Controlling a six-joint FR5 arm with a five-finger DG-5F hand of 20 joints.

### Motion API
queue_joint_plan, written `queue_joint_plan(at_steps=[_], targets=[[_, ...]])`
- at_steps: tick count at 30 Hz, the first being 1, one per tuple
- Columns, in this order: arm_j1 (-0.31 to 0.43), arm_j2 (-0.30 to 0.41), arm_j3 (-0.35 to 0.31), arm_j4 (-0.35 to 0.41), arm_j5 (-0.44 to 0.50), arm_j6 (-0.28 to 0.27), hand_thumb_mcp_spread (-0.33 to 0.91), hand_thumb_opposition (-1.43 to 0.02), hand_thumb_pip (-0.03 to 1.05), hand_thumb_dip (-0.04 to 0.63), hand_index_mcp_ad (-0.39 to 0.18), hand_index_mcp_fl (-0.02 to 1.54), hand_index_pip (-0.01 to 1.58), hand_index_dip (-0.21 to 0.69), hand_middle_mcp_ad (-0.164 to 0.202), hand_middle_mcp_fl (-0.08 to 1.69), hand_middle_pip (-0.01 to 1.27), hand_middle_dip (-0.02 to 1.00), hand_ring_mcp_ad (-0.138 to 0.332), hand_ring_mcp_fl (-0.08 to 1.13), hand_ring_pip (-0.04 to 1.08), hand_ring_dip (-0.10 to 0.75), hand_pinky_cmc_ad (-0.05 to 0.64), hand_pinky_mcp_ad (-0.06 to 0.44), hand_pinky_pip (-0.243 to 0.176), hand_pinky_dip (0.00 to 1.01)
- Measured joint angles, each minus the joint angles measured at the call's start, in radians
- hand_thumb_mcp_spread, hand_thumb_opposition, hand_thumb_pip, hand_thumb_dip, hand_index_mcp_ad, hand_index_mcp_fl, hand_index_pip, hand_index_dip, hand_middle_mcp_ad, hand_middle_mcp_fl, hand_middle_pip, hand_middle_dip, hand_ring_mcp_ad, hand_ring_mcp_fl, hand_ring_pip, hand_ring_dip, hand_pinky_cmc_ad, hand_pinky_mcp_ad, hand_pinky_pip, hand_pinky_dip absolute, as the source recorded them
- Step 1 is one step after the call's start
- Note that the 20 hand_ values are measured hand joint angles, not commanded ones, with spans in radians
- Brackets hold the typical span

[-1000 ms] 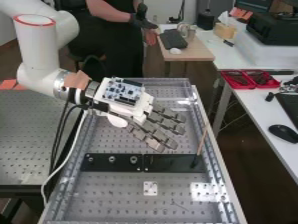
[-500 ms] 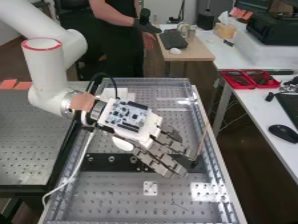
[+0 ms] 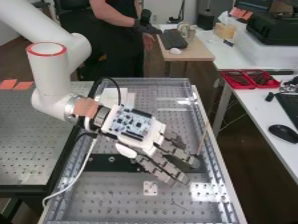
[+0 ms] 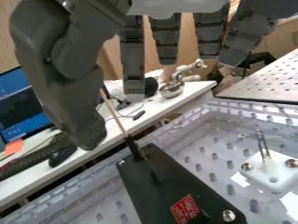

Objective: Grab the drill bit and place it in the clear container

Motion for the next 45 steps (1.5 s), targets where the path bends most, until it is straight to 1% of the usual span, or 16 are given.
queue_joint_plan(at_steps=[2,5,7,15,16,18,20,22,24,27,33,35,38,40,42,45], targets=[[-0.002,-0.001,0.001,-0.001,-0.004,-0.004,0.33,-0.89,0.67,0.253,0.000,0.00,0.88,0.126,0.138,0.00,0.13,0.08,0.279,0.01,0.07,-0.024,0.328,0.232,-0.124,0.18],[-0.002,-0.002,-0.001,0.004,0.000,-0.009,0.34,-0.89,0.67,0.253,0.000,0.01,0.82,0.126,0.138,0.00,0.13,0.08,0.278,0.01,0.07,-0.024,0.328,0.229,-0.124,0.18],[-0.001,-0.003,0.000,0.006,0.006,-0.015,0.34,-0.89,0.67,0.253,0.002,0.00,0.80,0.126,0.129,0.00,0.13,0.08,0.278,0.01,0.07,-0.024,0.328,0.232,-0.124,0.18],[0.002,-0.011,0.016,-0.009,-0.004,-0.051,0.33,-0.89,0.65,0.253,-0.005,0.02,0.76,0.126,0.131,0.00,0.13,0.08,0.278,0.01,0.07,-0.024,0.328,0.232,-0.124,0.18],[0.002,-0.013,0.024,-0.026,-0.013,-0.053,0.34,-0.89,0.65,0.253,-0.007,0.02,0.72,0.126,0.131,0.00,0.13,0.08,0.279,0.01,0.07,-0.024,0.332,0.229,-0.124,0.18],[0.001,-0.017,0.038,-0.060,-0.026,-0.055,0.33,-0.89,0.59,0.251,-0.023,0.02,0.51,0.126,0.133,0.00,0.13,0.08,0.283,0.01,0.07,-0.024,0.332,0.229,-0.124,0.16],[0.000,-0.022,0.054,-0.093,-0.037,-0.055,0.34,-0.89,0.57,0.253,-0.023,0.01,0.30,0.126,0.133,0.00,0.13,0.08,0.283,0.01,0.07,-0.024,0.332,0.230,-0.124,0.16],[0.000,-0.023,0.061,-0.107,-0.043,-0.054,0.34,-0.89,0.56,0.253,-0.023,0.01,0.26,0.120,0.133,0.00,0.13,0.08,0.283,0.01,0.07,-0.024,0.328,0.230,-0.126,0.16],[0.000,-0.023,0.061,-0.108,-0.040,-0.051,0.33,-0.89,0.52,0.250,-0.038,0.00,0.20,0.054,0.133,0.00,0.12,0.08,0.283,0.01,0.06,-0.024,0.351,0.232,-0.126,0.16],[0.000,-0.019,0.058,-0.108,-0.035,-0.049,0.33,-0.89,0.51,0.239,-0.038,0.00,0.10,-0.012,0.133,0.00,0.12,0.08,0.283,0.01,0.06,-0.024,0.363,0.229,-0.126,0.16],[-0.003,-0.008,0.042,-0.089,-0.030,-0.050,0.34,-0.89,0.49,0.225,-0.038,0.01,0.08,-0.117,0.133,0.00,0.12,0.08,0.283,0.01,0.06,-0.024,0.396,0.229,-0.126,0.16],[-0.003,-0.003,0.033,-0.068,-0.019,-0.050,0.33,-0.88,0.49,0.223,-0.038,0.01,0.08,-0.119,0.133,0.00,0.12,0.08,0.283,0.01,0.06,-0.024,0.396,0.232,-0.126,0.16],[-0.004,-0.001,0.029,-0.060,-0.012,-0.049,0.33,-0.86,0.49,0.227,-0.038,0.02,0.08,-0.101,0.129,0.00,0.12,0.08,0.283,0.01,0.06,-0.024,0.396,0.229,-0.126,0.16],[-0.004,0.000,0.028,-0.056,-0.016,-0.051,0.33,-0.87,0.49,0.227,-0.038,0.04,0.09,-0.063,0.133,0.00,0.12,0.08,0.283,0.01,0.06,-0.024,0.396,0.229,-0.126,0.16],[-0.004,0.001,0.027,-0.051,-0.020,-0.053,0.33,-0.83,0.53,0.220,-0.040,0.04,0.15,-0.042,0.129,0.00,0.12,0.08,0.279,0.01,0.06,-0.024,0.396,0.230,-0.126,0.16],[-0.005,0.001,0.028,-0.051,-0.017,-0.053,0.33,-0.84,0.54,0.225,-0.037,0.04,0.23,-0.002,0.133,0.00,0.12,0.08,0.283,0.01,0.06,-0.024,0.396,0.230,-0.126,0.16]])
